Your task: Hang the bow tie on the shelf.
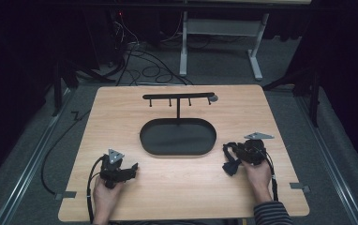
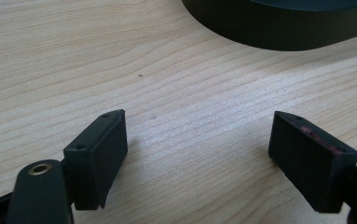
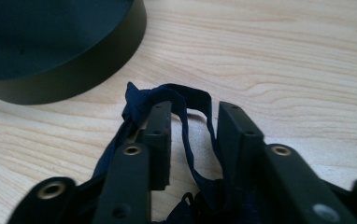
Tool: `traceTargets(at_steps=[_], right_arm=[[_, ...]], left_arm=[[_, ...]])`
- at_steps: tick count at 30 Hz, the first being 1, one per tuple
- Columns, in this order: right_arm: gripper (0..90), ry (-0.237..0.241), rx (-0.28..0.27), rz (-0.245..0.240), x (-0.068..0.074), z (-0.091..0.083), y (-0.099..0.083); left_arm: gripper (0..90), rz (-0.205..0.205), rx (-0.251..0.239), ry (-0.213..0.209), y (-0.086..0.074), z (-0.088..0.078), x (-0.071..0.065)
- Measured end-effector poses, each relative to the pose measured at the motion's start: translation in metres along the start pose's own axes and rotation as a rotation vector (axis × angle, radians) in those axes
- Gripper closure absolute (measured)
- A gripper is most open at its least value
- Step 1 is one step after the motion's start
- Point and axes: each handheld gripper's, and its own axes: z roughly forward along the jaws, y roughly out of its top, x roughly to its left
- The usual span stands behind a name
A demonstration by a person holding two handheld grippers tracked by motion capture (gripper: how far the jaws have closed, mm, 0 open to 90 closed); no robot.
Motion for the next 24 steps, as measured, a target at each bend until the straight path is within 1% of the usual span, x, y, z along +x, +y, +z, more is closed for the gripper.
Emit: traceTargets(at_steps=[2, 3, 6, 7, 11, 14, 15, 17, 18, 19, 20, 21, 24], right_arm=[[76.3, 0.003, 0.013, -0.010, 0.001, 0.002, -0.001], [76.3, 0.003, 0.013, -0.010, 0.001, 0.002, -0.001], [84.3, 0.020, 0.032, -0.022, 0.001, 0.005, -0.001], [84.3, 0.020, 0.032, -0.022, 0.001, 0.005, -0.001], [89.8, 0.026, 0.033, -0.037, 0.001, 0.005, -0.001], [90.0, 0.029, 0.038, -0.033, 0.001, 0.004, -0.001], [90.0, 0.028, 0.029, -0.043, 0.002, 0.002, -0.001], [90.0, 0.028, 0.027, -0.045, 0.003, 0.001, -0.001], [90.0, 0.028, 0.017, -0.043, 0.003, -0.001, 0.000], [90.0, 0.034, -0.008, -0.036, 0.003, -0.006, 0.000], [90.0, 0.034, -0.008, -0.036, 0.003, -0.006, 0.000], [90.0, 0.035, -0.034, -0.039, 0.003, -0.012, 0.001], [90.0, 0.030, -0.048, -0.049, 0.004, -0.017, 0.002]], left_arm=[[20.1, 0.000, -0.001, 0.000, 0.000, 0.000, 0.000], [20.1, 0.000, -0.001, 0.000, 0.000, 0.000, 0.000], [20.1, 0.000, -0.001, 0.000, 0.000, 0.000, 0.000], [20.1, 0.000, -0.001, 0.000, 0.000, 0.000, 0.000], [20.1, 0.000, -0.001, 0.000, 0.000, 0.000, 0.000], [20.1, 0.000, -0.001, 0.000, 0.000, 0.000, 0.000], [20.1, 0.000, -0.001, 0.000, 0.000, 0.000, 0.000], [20.1, 0.000, -0.001, 0.000, 0.000, 0.000, 0.000], [20.1, 0.000, -0.001, 0.000, 0.000, 0.000, 0.000], [20.1, 0.000, -0.001, 0.000, 0.000, 0.000, 0.000], [20.1, 0.000, -0.001, 0.000, 0.000, 0.000, 0.000], [20.1, 0.000, -0.001, 0.000, 0.000, 0.000, 0.000], [20.1, 0.000, -0.001, 0.000, 0.000, 0.000, 0.000]])
